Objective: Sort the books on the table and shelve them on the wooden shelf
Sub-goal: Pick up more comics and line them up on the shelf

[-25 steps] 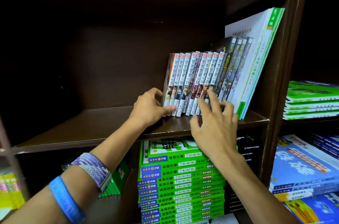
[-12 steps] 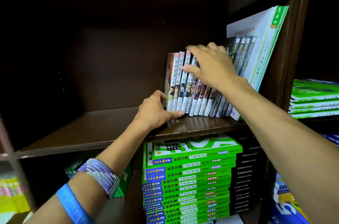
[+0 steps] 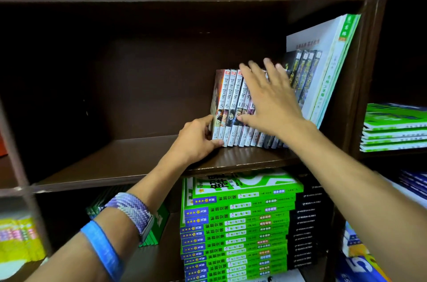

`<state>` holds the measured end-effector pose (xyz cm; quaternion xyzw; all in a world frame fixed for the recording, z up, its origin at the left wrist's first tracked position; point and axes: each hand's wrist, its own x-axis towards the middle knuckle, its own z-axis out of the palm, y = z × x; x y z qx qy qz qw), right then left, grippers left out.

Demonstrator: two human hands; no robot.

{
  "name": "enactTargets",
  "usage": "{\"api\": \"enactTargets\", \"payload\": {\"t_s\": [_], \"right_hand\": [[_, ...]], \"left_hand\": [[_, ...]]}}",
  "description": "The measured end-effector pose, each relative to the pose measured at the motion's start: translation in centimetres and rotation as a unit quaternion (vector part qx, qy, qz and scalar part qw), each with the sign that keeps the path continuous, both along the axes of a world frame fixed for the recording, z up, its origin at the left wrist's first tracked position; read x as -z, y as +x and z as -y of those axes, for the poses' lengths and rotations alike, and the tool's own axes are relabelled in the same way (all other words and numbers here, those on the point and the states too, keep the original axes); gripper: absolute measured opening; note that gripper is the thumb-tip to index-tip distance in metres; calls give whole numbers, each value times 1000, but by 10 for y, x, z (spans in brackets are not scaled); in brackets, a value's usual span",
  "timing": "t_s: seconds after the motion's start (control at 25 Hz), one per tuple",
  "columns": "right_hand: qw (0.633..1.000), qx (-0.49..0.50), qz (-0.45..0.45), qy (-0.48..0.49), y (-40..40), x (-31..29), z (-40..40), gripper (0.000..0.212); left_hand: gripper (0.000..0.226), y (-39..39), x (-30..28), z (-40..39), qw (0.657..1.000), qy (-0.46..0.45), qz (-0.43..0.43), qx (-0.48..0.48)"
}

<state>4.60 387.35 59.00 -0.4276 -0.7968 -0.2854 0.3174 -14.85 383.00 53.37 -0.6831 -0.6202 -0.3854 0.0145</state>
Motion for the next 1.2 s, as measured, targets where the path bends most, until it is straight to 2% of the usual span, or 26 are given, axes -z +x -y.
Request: {"api": "enactTargets", "payload": {"t_s": [0.08,0.16,0.2,0.24,0.32,0.4,0.52,0.64,0.84,1.0,1.12,1.2], "right_hand": [[994,1,-105,21,8,32,15,82],[983,8,-176,49,20,62,28,41],[987,26,-158,28,25,70,32,30],[992,46,-117,-11,27,74,33,27],[994,79,-50,-61,22,71,29,32],[991,108,-28,-72,15,64,26,38],[991,110,-30,-74,16,66,30,34],[995,71,-45,-58,26,76,35,23],[995,85,-43,-20,27,91,43,29],[989,121,-36,-79,19,90,42,46],[984,118,-22,-131,14,79,36,47],[985,116,-31,-125,12,78,40,44]], "left_hand": [[59,8,-2,-1,999,-23,20,-20],[74,14,-3,-6,996,-53,-13,-71],[78,16,-4,-9,994,-58,-32,-93],[79,17,-5,-11,992,-58,-40,-105],[77,19,-6,-13,990,-61,-49,-114],[74,23,-5,-14,986,-56,-73,-136],[74,32,-4,-10,983,-44,-78,-160],[92,44,-3,-8,977,-49,-71,-193],[90,54,-1,-12,971,-21,-54,-232],[83,48,0,-12,978,-28,-56,-201],[65,31,-2,-5,986,-45,-86,-137],[53,22,-2,1,992,-44,-67,-96]]}}
